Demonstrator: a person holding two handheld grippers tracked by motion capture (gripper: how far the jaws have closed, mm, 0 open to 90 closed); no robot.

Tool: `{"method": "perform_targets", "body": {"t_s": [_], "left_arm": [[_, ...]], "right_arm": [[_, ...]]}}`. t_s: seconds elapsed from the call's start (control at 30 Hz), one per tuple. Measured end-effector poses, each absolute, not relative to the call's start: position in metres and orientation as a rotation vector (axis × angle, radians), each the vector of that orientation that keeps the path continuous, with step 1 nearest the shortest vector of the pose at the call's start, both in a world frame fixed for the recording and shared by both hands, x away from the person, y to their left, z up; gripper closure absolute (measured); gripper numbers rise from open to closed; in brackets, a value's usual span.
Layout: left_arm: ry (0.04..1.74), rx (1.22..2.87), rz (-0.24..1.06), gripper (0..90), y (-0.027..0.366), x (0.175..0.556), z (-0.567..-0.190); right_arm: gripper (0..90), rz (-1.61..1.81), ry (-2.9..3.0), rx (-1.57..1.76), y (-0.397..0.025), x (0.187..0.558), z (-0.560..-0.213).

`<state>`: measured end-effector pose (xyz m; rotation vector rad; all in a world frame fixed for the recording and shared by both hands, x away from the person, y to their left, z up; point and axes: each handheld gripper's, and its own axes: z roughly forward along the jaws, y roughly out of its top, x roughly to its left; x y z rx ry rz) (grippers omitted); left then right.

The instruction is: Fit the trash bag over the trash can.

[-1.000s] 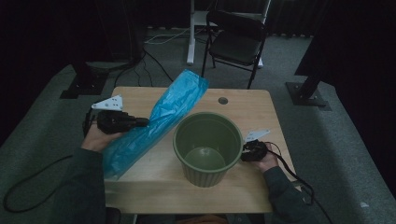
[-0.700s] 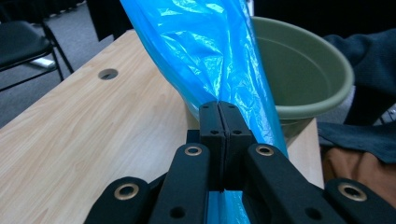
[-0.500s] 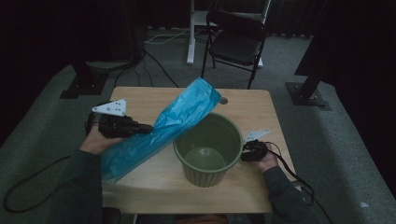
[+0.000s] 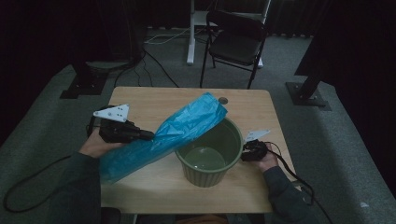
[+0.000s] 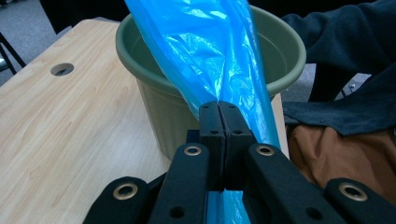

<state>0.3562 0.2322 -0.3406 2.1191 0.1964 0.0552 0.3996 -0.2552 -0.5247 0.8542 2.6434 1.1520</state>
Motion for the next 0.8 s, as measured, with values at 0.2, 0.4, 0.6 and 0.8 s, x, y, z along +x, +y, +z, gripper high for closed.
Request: {"method": "perform_targets", "body": {"t_s": [0.2, 0.4, 0.6, 0.8], "left_arm": [[0.132, 2.15, -0.022, 89.0, 0.223, 0.352, -0.348], [0.091, 2.197, -0.087, 88.8, 0.215, 0.353, -0.351], [0.103, 2.195, -0.086, 87.2, 0.217, 0.354, -0.35], [0.125, 2.201, -0.063, 85.8, 0.217, 0.356, -0.347]], "right_arm": [[60.0, 1.155, 2.637, 0.851, -0.256, 0.4, -0.524], [60.0, 1.151, 2.64, 0.843, -0.255, 0.4, -0.524], [60.0, 1.163, 2.624, 0.847, -0.257, 0.4, -0.521], [60.0, 1.164, 2.62, 0.845, -0.258, 0.4, -0.52]]}}
